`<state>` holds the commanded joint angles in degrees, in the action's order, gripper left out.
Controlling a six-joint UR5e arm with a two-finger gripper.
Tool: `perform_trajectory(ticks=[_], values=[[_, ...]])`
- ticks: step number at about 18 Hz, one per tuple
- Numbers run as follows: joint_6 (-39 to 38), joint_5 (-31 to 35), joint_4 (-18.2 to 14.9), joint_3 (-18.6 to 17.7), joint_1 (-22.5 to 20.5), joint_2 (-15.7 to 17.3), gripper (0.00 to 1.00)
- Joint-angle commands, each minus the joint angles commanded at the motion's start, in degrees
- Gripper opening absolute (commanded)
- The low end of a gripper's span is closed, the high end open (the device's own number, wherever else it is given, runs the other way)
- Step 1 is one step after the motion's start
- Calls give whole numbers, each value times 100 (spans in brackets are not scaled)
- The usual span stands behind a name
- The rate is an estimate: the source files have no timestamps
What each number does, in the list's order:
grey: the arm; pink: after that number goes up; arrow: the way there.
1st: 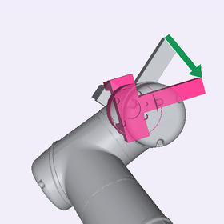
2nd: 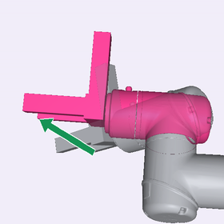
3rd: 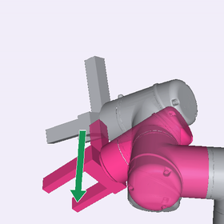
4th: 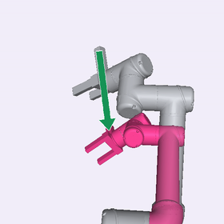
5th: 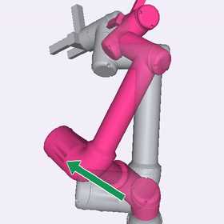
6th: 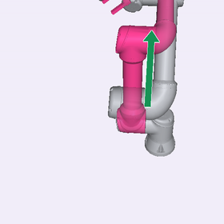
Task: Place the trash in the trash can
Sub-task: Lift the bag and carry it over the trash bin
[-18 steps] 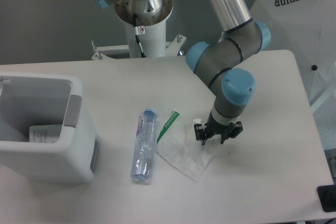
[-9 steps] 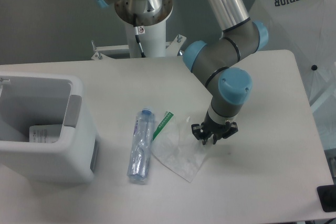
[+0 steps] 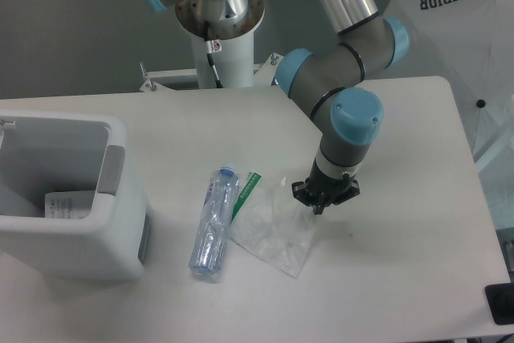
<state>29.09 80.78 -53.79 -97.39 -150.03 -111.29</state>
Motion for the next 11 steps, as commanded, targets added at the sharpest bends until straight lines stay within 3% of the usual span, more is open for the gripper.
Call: perform_trajectory(ticks=[4, 11], values=[[-131, -711, 35, 333, -176, 440, 0], [-1404, -1766, 44, 1353, -194, 889, 0]])
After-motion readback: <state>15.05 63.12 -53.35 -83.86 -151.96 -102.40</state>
